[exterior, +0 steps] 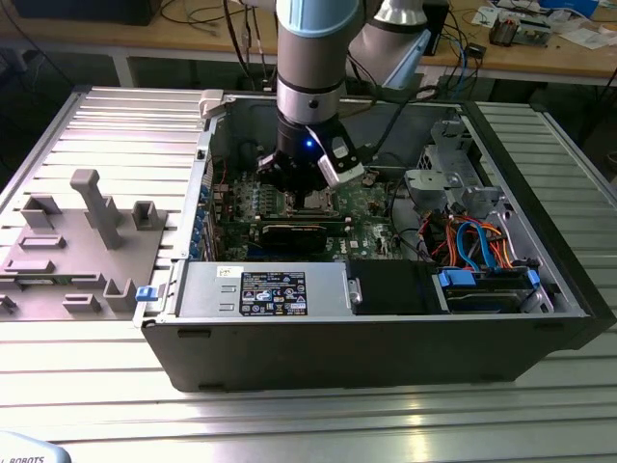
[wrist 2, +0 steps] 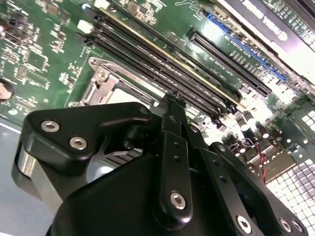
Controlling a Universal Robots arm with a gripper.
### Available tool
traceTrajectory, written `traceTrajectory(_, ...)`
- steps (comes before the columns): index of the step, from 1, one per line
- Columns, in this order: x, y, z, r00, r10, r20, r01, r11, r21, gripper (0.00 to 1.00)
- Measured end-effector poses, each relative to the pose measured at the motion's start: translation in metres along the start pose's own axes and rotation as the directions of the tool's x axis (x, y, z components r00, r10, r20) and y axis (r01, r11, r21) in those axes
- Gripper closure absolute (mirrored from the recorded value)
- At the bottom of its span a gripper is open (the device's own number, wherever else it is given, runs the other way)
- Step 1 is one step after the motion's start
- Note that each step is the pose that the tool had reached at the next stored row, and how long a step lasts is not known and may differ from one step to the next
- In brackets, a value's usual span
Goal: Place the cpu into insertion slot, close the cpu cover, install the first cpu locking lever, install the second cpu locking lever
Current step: 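Install the second cpu locking lever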
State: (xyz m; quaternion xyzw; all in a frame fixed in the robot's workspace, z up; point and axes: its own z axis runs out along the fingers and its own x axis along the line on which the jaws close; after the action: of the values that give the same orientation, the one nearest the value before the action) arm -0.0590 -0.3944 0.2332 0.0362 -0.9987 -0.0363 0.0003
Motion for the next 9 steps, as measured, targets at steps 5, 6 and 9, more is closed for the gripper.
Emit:
traceTrajectory(5,0.0088,-0.0013,0.0037,1.0000,0.000,0.0005,0.000,1.0000,-0.0065,0.89)
traceTrajectory(6,0.0111,-0.0017,0.0048,1.0000,-0.001,0.0007,0.001,0.9999,-0.0121,0.89)
traceTrajectory(9,0.0129,-0.0029,0.0092,1.0000,-0.005,0.0015,0.005,0.9997,-0.0237,0.89)
